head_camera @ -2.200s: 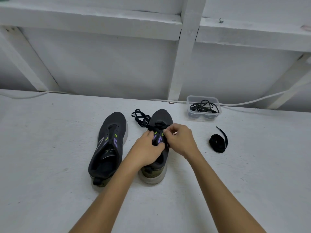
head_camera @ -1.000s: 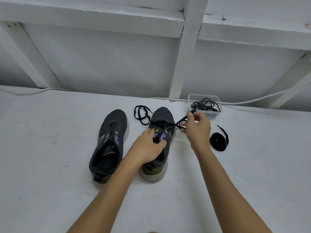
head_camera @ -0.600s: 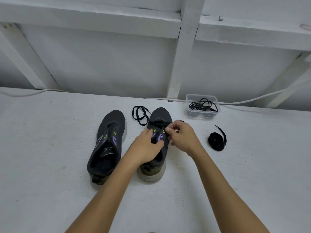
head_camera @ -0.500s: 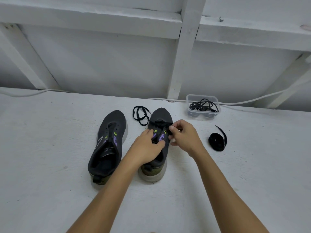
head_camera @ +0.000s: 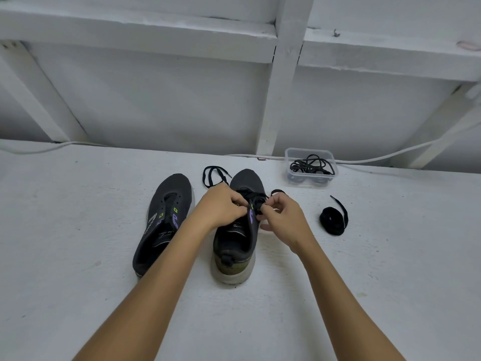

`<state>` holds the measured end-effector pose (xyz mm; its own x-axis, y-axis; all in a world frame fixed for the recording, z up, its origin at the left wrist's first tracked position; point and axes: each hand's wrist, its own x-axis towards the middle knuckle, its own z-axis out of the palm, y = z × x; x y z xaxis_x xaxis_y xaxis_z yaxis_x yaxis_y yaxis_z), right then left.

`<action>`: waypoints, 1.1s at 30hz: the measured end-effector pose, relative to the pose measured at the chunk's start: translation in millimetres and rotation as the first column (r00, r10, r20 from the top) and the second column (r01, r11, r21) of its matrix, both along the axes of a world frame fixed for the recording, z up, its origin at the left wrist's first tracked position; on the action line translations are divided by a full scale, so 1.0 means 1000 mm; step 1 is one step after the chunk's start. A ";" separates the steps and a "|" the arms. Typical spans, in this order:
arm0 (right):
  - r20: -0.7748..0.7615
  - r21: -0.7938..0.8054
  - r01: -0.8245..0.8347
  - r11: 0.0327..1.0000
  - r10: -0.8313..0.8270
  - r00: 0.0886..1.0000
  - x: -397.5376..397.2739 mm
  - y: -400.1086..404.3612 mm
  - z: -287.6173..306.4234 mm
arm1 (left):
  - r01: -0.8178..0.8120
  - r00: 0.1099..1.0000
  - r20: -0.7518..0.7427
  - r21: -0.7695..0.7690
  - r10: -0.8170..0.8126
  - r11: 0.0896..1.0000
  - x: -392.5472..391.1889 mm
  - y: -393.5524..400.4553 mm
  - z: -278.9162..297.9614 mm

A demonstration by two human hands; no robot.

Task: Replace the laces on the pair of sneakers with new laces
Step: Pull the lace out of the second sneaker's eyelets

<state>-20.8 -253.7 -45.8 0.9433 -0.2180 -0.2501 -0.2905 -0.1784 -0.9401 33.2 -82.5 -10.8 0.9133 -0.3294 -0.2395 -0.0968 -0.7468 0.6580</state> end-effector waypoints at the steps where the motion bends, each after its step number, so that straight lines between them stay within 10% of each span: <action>1: 0.003 -0.005 -0.003 1.000 0.003 1.000 0.000 0.000 0.000 | 0.005 1.000 0.002 0.004 -0.005 1.000 0.000 -0.001 -0.001; 19: -0.005 -0.192 -0.160 0.968 0.163 0.987 0.002 0.001 0.015 | -0.114 0.990 0.067 -0.165 0.126 0.980 -0.012 -0.006 -0.019; 25: 0.005 -0.052 0.042 0.998 -0.041 0.999 0.002 0.000 0.014 | -0.281 0.959 -0.019 -0.166 0.282 0.945 -0.016 0.003 -0.023; 33: -0.058 -0.600 -0.035 0.799 0.000 0.998 -0.013 0.004 0.029 | -0.394 0.910 -0.157 -0.043 0.383 0.918 -0.019 0.012 -0.028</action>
<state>-33.7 -250.1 -17.1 0.9377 -0.3246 -0.1238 -0.3275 -0.7076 -0.6262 14.6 -70.9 -39.0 0.9306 0.0233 -0.3652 0.2899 -0.6562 0.6967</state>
